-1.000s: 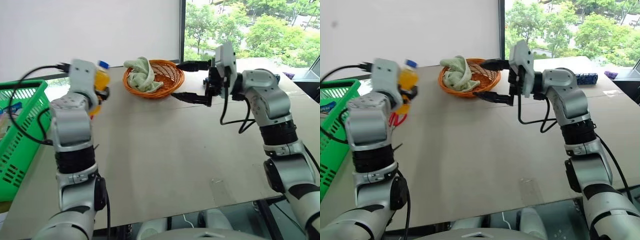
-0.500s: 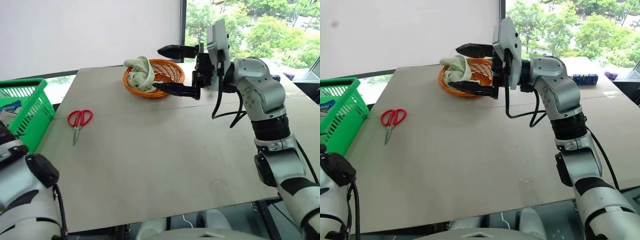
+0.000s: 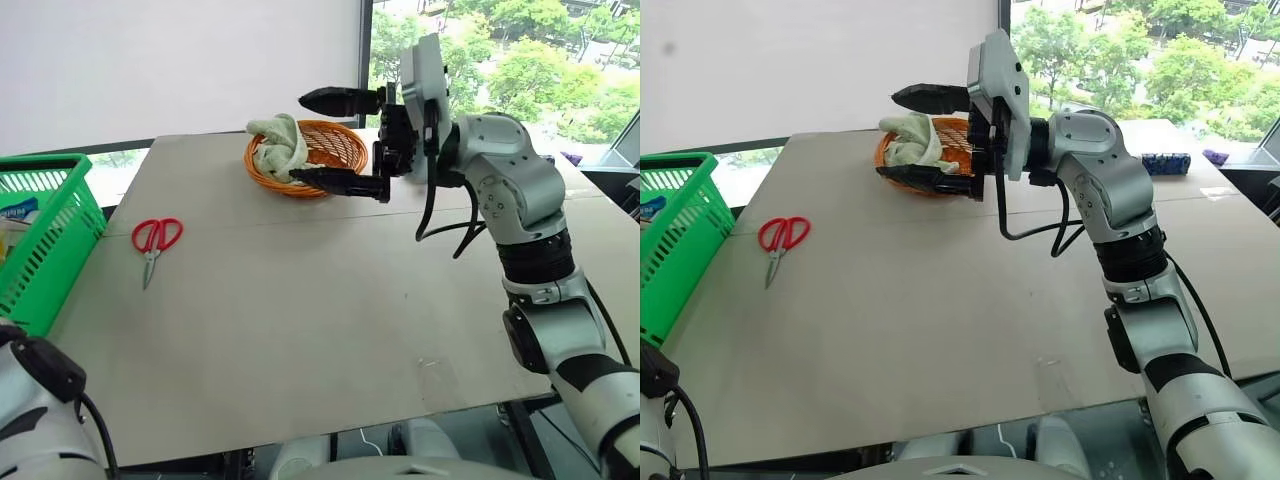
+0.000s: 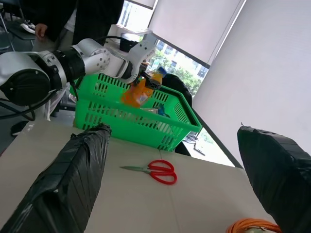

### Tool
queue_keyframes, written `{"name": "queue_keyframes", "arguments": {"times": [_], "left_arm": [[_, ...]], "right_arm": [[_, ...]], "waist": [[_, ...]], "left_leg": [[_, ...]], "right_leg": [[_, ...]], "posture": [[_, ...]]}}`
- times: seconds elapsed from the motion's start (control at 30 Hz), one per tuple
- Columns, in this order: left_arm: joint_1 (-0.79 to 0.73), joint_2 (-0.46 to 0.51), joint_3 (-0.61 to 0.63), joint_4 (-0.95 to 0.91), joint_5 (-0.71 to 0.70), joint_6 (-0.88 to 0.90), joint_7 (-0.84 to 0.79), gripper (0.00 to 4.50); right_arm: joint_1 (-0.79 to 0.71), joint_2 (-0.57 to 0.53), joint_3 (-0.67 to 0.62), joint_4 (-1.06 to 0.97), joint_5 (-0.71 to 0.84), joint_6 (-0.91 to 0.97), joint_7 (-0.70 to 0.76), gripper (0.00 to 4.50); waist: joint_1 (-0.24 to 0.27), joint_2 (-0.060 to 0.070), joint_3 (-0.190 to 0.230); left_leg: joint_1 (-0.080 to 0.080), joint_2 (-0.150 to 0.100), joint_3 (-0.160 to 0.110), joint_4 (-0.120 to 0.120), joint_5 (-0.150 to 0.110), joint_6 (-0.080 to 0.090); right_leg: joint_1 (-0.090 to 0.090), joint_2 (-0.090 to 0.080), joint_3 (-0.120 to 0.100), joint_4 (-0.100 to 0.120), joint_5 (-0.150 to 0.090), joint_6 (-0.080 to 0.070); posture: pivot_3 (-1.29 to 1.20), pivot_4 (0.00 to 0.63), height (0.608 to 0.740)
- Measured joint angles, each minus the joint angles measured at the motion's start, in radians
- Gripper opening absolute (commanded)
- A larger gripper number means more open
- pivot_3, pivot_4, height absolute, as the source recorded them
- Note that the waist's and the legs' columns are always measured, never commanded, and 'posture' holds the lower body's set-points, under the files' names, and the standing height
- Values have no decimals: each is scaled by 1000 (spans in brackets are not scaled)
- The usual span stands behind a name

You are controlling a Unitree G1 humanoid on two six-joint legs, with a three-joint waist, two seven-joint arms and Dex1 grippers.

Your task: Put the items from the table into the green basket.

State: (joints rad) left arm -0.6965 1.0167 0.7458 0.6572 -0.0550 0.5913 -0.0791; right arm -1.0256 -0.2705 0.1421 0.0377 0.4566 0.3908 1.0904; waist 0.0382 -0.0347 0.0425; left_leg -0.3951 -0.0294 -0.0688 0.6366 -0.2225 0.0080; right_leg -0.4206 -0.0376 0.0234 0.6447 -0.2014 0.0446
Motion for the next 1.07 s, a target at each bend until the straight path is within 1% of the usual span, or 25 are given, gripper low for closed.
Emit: {"name": "queue_keyframes", "arguments": {"times": [0.17, 0.3, 0.37, 0.47, 0.53, 0.6, 0.63, 0.7, 0.77, 0.8, 0.9, 1.0, 1.07], "left_arm": [[16, -10, -1, -114, -10, -72, 65, 4457], [26, -88, -63, -312, -49, -193, 30, 4457], [36, -161, -98, -413, -93, -199, -4, 4457], [58, -310, -139, -597, -200, -114, -26, 4457], [99, -455, -188, -799, -325, 1, -25, 4457], [162, -519, -258, -930, -407, 92, -35, 4457], [224, -540, -308, -1014, -450, 147, -50, 4457], [343, -554, -362, -1131, -510, 228, -73, 4457], [500, -539, -394, -1247, -579, 300, -121, 4457], [543, -527, -396, -1279, -599, 321, -135, 4457], [634, -503, -358, -1372, -666, 361, -157, 4457], [765, -438, -333, -1426, -683, 360, -212, 4457], [802, -425, -324, -1427, -686, 360, -237, 4457]], "right_arm": [[0, -2, 0, 0, 0, -3, 2, 4500], [1, -12, 0, 4, -8, -4, 0, 4500], [8, -30, 0, 3, -13, -4, -4, 4500], [50, -69, 0, 1, -41, -11, -11, 4500], [102, -110, -2, 0, -66, -7, -35, 4500], [139, -129, -4, -6, -74, 4, -57, 4500], [172, -159, -7, -22, -79, 19, -73, 4500], [237, -226, -25, -40, -98, 38, -91, 4500], [333, -333, -53, -44, -137, 61, -110, 4500], [364, -358, -62, -42, -149, 68, -121, 4500], [431, -387, -98, -53, -153, 111, -160, 4500], [509, -426, -138, -107, -157, 128, -193, 4500], [545, -438, -157, -114, -160, 138, -208, 4500]], "waist": [[6, 0, 0], [22, -1, -1], [30, 0, -2], [32, -1, -3], [33, -2, -3], [25, -2, -3], [17, -1, -3], [2, -1, -3], [-2, 0, -3], [-3, 1, -2], [-3, 8, 1], [-3, 12, -1], [-2, 13, 0]], "left_leg": [[0, 0, 0, 0, -1, -2], [0, 0, 0, 0, 0, -2], [0, 0, 1, 0, 0, -2], [0, 0, 5, 0, 1, -1], [-1, 0, 5, 0, 1, 0], [0, 0, 4, 0, 2, 3], [1, 1, 6, 0, 1, 5], [2, 2, 7, -1, 1, 5], [3, 4, 9, -1, -1, 7], [3, 5, 10, -1, -1, 7], [11, 7, 14, -1, 0, 7], [16, 7, 19, -1, 0, 7], [16, 7, 19, 1, 0, 7]], "right_leg": [[0, -1, -1, 0, 0, 0], [1, -3, -1, 0, 0, 0], [1, -4, -1, 0, 0, 0], [3, -3, -2, -2, 0, 0], [4, -5, -1, -2, 0, 0], [3, -5, 2, -2, 0, 0], [2, -5, 5, -2, 0, 0], [2, -5, 6, -3, 0, -1], [2, -4, 7, -3, -1, -2], [2, 0, 7, -3, -2, -3], [8, 4, 8, -3, -6, -10], [13, 6, 8, -2, -11, -9], [13, 6, 8, -2, -11, -9]], "posture": [[152, 0, 740], [151, 0, 740], [141, 0, 740], [134, 0, 740], [126, 0, 740], [115, 0, 740], [111, 0, 740], [104, 0, 740], [104, 0, 740], [92, 0, 740], [78, 0, 740], [77, 0, 740], [73, 0, 740]]}}
